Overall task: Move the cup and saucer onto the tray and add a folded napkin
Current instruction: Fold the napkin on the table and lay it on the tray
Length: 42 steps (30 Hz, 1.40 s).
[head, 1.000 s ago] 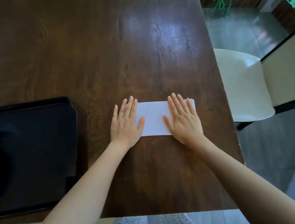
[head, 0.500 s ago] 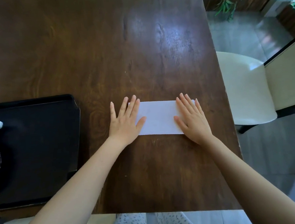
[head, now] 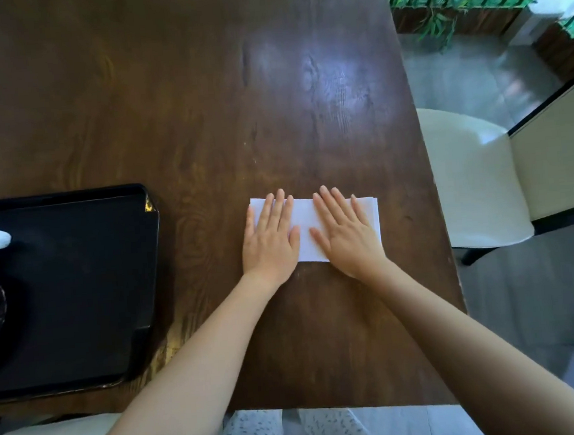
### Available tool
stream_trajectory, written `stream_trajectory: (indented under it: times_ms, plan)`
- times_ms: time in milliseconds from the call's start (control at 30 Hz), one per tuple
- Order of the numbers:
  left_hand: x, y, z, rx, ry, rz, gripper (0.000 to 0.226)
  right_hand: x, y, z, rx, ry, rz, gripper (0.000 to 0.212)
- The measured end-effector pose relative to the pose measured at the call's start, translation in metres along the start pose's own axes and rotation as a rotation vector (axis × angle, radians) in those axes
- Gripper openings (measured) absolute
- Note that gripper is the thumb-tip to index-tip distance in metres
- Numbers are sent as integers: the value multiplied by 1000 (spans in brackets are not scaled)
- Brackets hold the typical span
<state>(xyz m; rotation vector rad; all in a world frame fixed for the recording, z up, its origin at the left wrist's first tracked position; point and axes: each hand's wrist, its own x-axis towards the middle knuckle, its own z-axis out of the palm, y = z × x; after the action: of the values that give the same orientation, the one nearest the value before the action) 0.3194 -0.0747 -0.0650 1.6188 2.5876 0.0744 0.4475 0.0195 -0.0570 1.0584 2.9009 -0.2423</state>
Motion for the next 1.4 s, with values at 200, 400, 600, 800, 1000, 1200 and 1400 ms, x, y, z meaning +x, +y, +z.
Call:
stream_trajectory:
  times_ms: [200, 400, 600, 800, 1000, 1200, 1400]
  plan:
    - [2, 0, -1, 19, -32, 5, 59, -19, 31, -5, -84, 20, 162, 62]
    - [2, 1, -4, 28, -53, 2, 61, -34, 24, -27, 112, 141, 523, 51]
    - [3, 2, -4, 29, -56, 8, 59, -15, 33, -50, 634, -11, 732, 25]
    - [3, 2, -2, 32, -42, 3, 58, -2, 42, -65, 875, -204, 860, 30]
    - [4, 0, -1, 30, -36, 6, 58, -7, 33, -75, 1059, -159, 860, 26]
    - [3, -4, -7, -188, -20, 0, 57, -19, 22, -105, 1213, -64, 685, 26]
    - [4, -11, -40, -952, 157, -418, 58, -7, -1, -161, 1261, -30, 477, 19]
